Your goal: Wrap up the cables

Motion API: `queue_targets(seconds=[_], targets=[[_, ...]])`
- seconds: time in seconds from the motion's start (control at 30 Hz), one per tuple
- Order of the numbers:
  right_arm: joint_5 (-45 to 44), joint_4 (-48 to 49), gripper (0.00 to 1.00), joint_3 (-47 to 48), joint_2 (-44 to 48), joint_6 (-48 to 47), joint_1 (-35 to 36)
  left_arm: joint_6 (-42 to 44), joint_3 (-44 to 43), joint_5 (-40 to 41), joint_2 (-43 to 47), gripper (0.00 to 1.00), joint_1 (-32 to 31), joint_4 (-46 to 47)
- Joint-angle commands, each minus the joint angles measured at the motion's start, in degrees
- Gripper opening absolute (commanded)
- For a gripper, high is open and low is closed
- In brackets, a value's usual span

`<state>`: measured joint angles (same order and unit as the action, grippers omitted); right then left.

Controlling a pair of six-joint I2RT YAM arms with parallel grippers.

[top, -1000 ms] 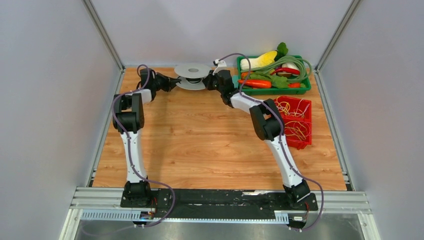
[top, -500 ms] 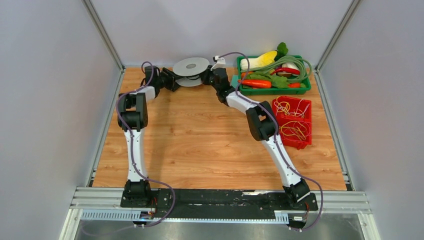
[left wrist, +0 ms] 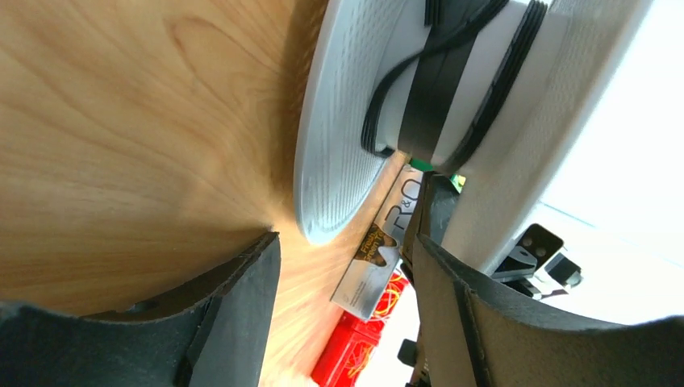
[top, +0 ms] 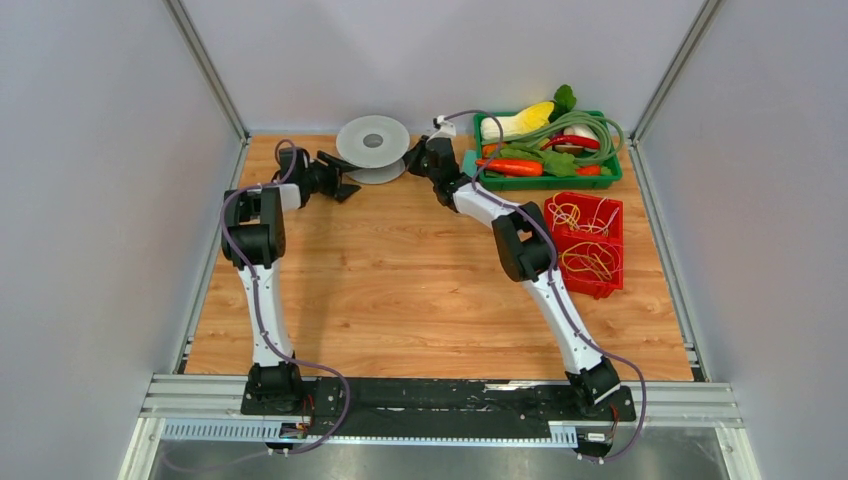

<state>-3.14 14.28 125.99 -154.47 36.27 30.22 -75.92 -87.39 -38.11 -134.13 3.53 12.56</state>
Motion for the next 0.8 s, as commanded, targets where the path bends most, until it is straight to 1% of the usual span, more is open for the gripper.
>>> queue_targets(seconds=[0.0, 0.07, 0.1, 0.2, 0.27, 0.37, 0.4, 0.43, 0.47, 0.5, 0.6, 0.67, 0.73, 0.77], targets=[[-0.03, -1.45, 0.0, -0.05, 1.37, 5.12, -0.51, -0.98, 1.43, -2.49, 2.99, 0.7, 0.07, -1.84], [0.93, -1.54, 0.0, -0.66, 1.28, 6.18, -0.6, -2.38, 3.8, -2.59, 4.22, 0.69, 0.07, 0.61], [1.9, -1.8, 0.0, -0.66, 1.37, 6.79, -0.6, -3.96, 8.42, -1.72, 6.48, 0.68, -0.01, 5.67], [2.17, -1.89, 0.02, -0.4, 0.93, 7.23, -0.51, -2.57, 11.54, -0.92, 9.4, 0.67, 0.07, 5.64], [2.17, -2.24, 0.1, -0.14, 0.75, 7.58, -0.6, -2.22, 13.21, -0.48, 11.25, 0.68, 0.07, 6.34], [2.17, -2.24, 0.15, -1.01, 1.45, 7.32, -0.6, 0.15, 13.65, -0.65, 13.53, 0.69, 0.07, 5.29], [2.17, -2.16, 0.19, -1.62, 1.8, 7.06, -0.6, 0.94, 13.74, -0.48, 14.15, 0.7, 0.07, 4.76], [2.17, -2.24, 0.24, -2.06, 2.5, 7.06, -0.69, 1.56, 13.92, -0.56, 14.85, 0.71, 0.07, 4.67], [2.17, -2.5, 0.33, -2.68, 3.03, 6.88, -0.77, 1.91, 14.27, -0.48, 15.64, 0.72, 0.07, 4.32], [2.17, -2.94, 0.37, -3.29, 3.82, 6.8, -0.77, 2.26, 14.62, -0.65, 16.17, 0.73, 0.07, 3.97], [1.38, -5.05, 0.41, -5.57, 6.72, 6.27, -0.95, 2.79, 16.2, -0.92, 18.89, 0.73, 0.07, 3.53], [0.76, -6.19, 0.5, -7.86, 9.44, 5.65, -1.04, 4.45, 17.08, -0.48, 21.61, 0.73, 0.07, 2.13], [1.02, -7.25, 0.57, -10.4, 12.34, 4.95, -1.04, 6.83, 17.61, 0.22, 24.77, 0.73, 0.07, -0.07], [1.46, -7.08, 0.6, -12.25, 14.27, 4.34, -1.21, 8.23, 17.78, 0.31, 26.53, 0.73, 0.07, -1.38]])
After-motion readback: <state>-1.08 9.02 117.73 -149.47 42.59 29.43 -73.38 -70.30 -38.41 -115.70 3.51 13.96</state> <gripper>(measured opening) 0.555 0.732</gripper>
